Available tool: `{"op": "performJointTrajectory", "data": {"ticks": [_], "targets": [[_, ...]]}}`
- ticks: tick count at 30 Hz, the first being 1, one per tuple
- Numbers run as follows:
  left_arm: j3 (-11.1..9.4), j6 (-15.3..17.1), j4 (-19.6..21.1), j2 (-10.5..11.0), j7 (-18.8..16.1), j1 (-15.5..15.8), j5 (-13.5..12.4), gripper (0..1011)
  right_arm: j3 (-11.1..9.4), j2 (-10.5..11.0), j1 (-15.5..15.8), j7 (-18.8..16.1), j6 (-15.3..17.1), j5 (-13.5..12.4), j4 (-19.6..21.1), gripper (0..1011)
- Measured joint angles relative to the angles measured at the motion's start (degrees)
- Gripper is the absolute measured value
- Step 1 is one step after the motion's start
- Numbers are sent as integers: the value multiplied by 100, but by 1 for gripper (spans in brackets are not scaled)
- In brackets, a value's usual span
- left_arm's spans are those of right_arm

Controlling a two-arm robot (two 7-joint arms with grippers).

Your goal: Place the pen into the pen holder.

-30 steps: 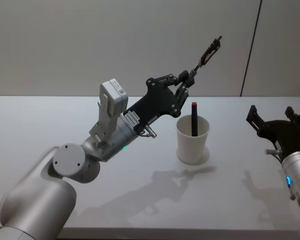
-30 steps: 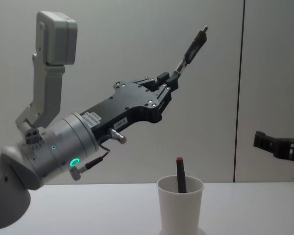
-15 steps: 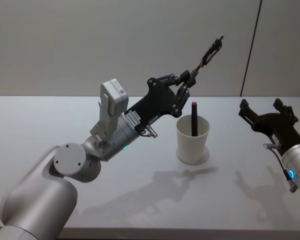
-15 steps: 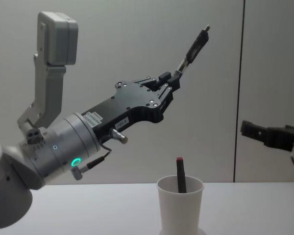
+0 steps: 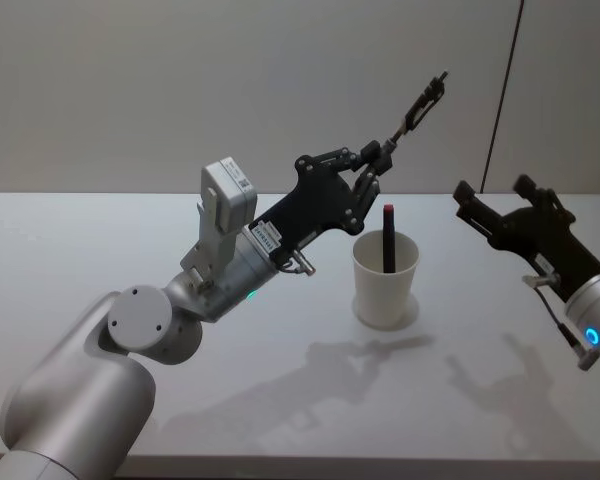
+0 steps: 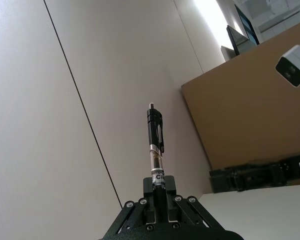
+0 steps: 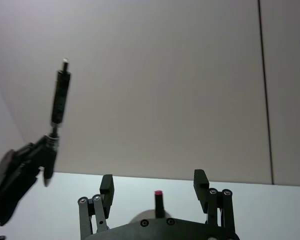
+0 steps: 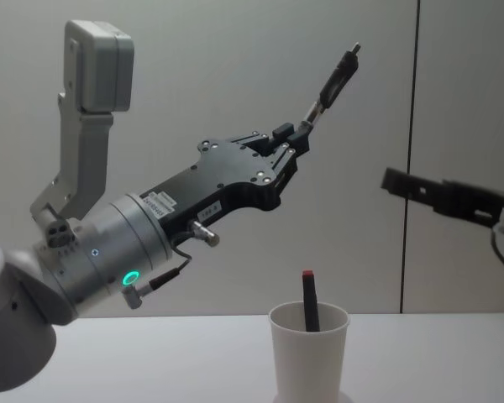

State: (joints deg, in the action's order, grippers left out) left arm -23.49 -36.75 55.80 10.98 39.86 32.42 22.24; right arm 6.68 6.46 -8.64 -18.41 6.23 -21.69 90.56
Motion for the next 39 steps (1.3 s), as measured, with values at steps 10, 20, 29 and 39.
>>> {"op": "performJointTrajectory", "data": {"ticks": [10,20,29,39], "targets": [[0,-3,-6,-2,6,5,4,140,-50,101,-91,-805,1,-516,65,1002],[0,-3,-10,-2,10,7,4,139,-72,156,-197,-1285,-25,-977,150,1002],[0,-3,-10,-2,10,7,4,140,-49,147,-288,-1364,18,-1189,204,1002],[1,-3,-9,-2,10,6,4,140,59,42,-423,-978,216,-1165,252,1002]]}}
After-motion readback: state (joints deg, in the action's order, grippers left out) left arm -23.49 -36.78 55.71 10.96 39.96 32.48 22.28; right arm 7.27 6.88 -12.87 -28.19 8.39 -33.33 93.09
